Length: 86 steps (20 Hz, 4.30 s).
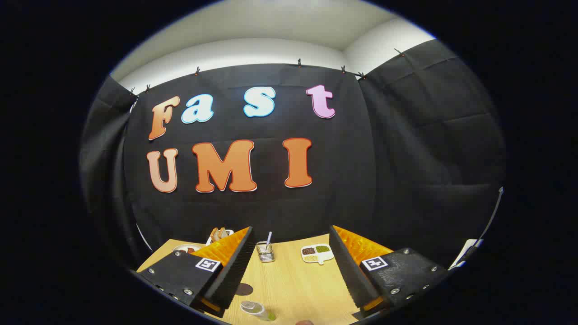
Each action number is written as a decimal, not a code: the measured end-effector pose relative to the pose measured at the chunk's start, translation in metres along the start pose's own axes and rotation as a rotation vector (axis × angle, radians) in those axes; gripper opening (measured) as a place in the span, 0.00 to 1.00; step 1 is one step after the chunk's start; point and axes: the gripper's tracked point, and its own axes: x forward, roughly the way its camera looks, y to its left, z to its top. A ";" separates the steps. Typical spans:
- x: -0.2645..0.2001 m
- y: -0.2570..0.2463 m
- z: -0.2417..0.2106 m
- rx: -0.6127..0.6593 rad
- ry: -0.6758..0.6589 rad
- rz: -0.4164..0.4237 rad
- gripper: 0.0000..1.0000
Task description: Take the bottle from table, then pour the juice into the cup, finally place the bottle on the coaster
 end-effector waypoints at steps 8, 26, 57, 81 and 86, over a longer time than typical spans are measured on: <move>-0.007 -0.004 0.016 -0.018 -0.058 -0.001 0.98; -0.012 0.056 -0.065 -0.023 0.033 0.134 0.98; -0.015 0.087 -0.357 -0.133 0.565 0.196 0.98; 0.006 0.165 -0.307 -0.645 0.508 0.253 0.58; 0.007 0.185 -0.305 -0.841 0.455 0.252 0.57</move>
